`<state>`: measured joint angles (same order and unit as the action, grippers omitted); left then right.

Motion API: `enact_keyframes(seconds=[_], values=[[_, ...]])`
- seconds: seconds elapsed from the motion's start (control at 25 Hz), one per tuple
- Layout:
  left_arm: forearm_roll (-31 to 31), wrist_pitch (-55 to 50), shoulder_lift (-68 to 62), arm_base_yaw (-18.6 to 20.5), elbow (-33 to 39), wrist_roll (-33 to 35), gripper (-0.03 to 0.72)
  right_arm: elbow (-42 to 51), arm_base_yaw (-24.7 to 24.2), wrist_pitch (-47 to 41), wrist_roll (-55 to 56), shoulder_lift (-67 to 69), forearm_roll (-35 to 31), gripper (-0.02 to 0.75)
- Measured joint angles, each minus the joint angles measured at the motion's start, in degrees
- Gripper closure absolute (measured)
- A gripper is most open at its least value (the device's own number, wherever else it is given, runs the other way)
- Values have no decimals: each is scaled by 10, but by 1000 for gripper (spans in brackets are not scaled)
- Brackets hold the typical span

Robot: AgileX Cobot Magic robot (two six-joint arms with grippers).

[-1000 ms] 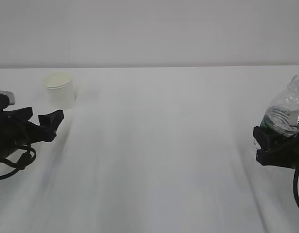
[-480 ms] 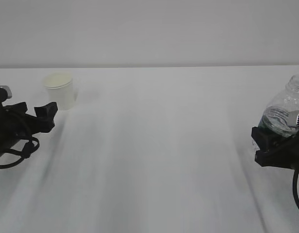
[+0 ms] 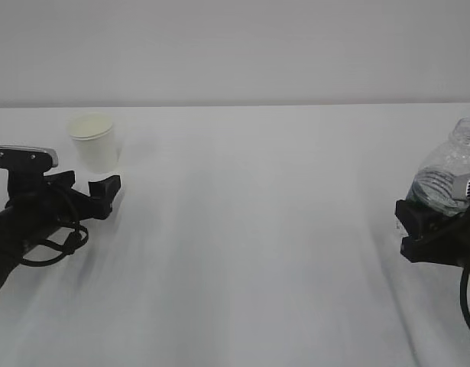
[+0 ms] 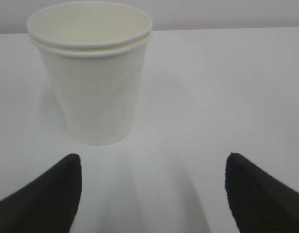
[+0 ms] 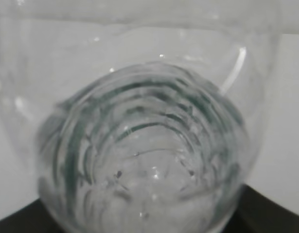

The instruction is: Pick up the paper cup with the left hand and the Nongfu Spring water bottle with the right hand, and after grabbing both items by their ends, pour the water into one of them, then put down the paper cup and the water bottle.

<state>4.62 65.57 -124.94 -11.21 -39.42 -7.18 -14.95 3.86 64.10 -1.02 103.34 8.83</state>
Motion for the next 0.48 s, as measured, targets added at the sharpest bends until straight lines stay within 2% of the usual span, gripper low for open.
enact_keyframes(seconds=[0.48], values=[[-35,0,-41,0,-75,0,-2,0,0,0,0,0,0,321]])
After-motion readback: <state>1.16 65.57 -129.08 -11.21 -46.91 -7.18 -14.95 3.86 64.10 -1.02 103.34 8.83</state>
